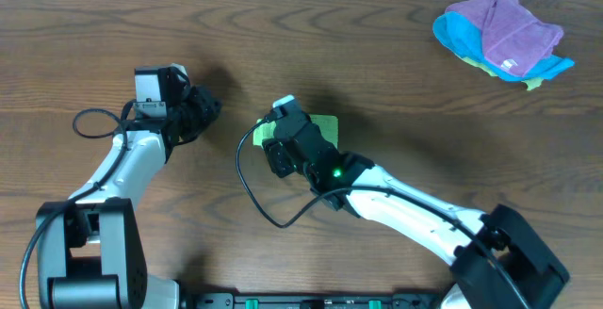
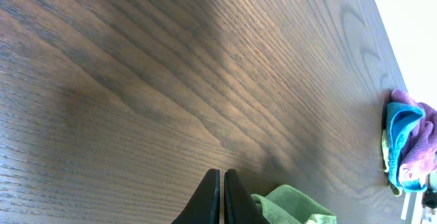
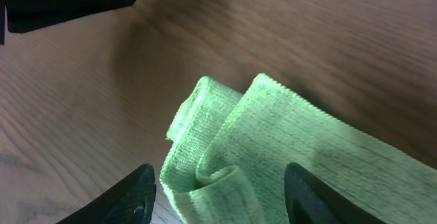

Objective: Fold the cloth

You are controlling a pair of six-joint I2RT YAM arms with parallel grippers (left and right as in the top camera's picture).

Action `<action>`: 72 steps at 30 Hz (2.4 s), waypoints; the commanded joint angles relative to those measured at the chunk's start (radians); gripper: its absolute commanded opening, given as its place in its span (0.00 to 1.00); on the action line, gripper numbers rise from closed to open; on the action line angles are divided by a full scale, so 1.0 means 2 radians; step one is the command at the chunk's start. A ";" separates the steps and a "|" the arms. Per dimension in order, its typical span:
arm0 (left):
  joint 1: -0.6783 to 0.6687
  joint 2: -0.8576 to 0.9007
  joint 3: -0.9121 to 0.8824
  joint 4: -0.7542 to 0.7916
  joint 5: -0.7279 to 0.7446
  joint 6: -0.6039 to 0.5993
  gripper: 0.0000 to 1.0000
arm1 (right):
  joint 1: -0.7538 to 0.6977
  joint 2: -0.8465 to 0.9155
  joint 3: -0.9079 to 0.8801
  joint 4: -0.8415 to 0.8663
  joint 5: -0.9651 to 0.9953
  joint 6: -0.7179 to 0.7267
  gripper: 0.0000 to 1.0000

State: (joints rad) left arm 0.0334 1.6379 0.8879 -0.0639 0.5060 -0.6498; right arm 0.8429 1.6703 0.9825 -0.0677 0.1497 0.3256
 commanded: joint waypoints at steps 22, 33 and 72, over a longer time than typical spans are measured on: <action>0.007 -0.019 0.016 -0.001 0.027 0.007 0.06 | -0.005 0.062 0.010 0.032 -0.062 0.066 0.57; 0.007 -0.026 0.016 -0.001 0.027 0.007 0.06 | 0.001 0.062 0.010 0.021 -0.097 0.086 0.58; 0.023 -0.060 0.017 -0.008 0.062 0.007 0.58 | -0.048 -0.055 0.010 -0.068 -0.009 0.092 0.99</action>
State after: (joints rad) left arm 0.0761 1.5314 0.8894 -0.0715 0.6075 -0.6456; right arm 0.7727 1.6051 0.9882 -0.1776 0.1036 0.5083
